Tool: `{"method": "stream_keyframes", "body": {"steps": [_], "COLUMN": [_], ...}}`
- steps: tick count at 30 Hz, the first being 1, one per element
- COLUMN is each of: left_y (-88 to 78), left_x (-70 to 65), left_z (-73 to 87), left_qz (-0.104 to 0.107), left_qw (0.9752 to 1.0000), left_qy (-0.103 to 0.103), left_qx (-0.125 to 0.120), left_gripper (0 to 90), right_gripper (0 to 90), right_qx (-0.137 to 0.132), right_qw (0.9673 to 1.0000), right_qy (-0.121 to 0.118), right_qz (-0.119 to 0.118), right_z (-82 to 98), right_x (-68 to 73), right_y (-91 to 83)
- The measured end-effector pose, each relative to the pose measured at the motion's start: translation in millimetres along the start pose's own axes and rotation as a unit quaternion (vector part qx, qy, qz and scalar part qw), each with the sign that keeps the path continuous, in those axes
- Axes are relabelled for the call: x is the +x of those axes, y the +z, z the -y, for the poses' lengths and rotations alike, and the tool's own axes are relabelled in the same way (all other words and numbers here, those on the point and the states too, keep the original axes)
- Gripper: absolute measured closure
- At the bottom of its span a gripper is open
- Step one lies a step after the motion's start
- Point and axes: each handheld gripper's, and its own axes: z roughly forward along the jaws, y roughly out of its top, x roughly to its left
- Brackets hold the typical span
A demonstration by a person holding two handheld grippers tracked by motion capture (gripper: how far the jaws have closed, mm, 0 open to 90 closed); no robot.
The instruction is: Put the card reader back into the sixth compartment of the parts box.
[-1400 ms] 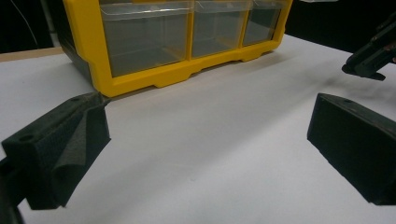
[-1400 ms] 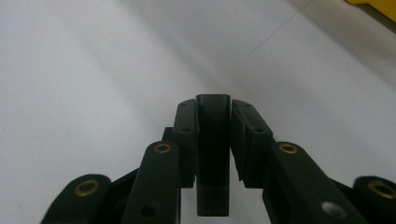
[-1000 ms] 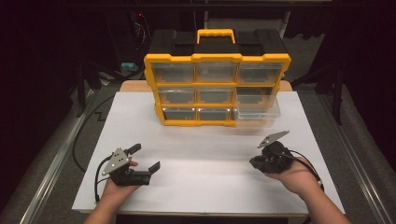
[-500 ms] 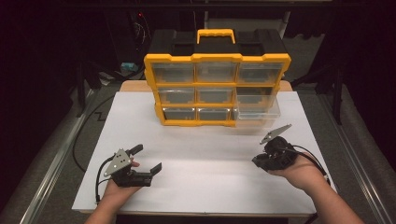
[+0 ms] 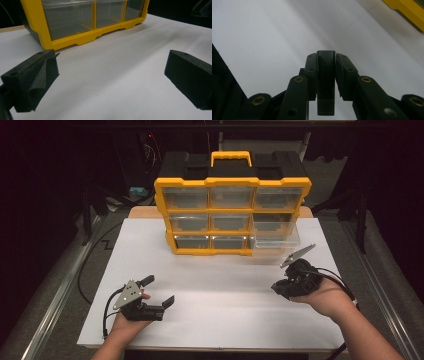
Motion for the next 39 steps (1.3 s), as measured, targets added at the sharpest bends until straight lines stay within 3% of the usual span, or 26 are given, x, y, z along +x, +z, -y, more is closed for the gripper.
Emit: {"method": "stream_keyframes", "body": {"steps": [14,39], "left_y": [-1.3,-2.0], "left_x": [0.0,-1.0], "left_z": [1.0,2.8], "left_qz": [-0.001,0.004], "left_qw": [0.9999,0.9997], "left_qy": [0.013,0.013], "left_qx": [0.009,0.022], "left_gripper": [0.3,0.3], "right_gripper": [74.0,74.0], "right_qx": [0.001,0.003], "right_qw": [0.9999,0.9997], "right_qy": [-0.011,-0.025], "right_qz": [-0.001,0.006], "right_z": [-15.9,-43.1], "right_x": [-0.6,-0.5], "right_y": [-26.4,-69.3]}}
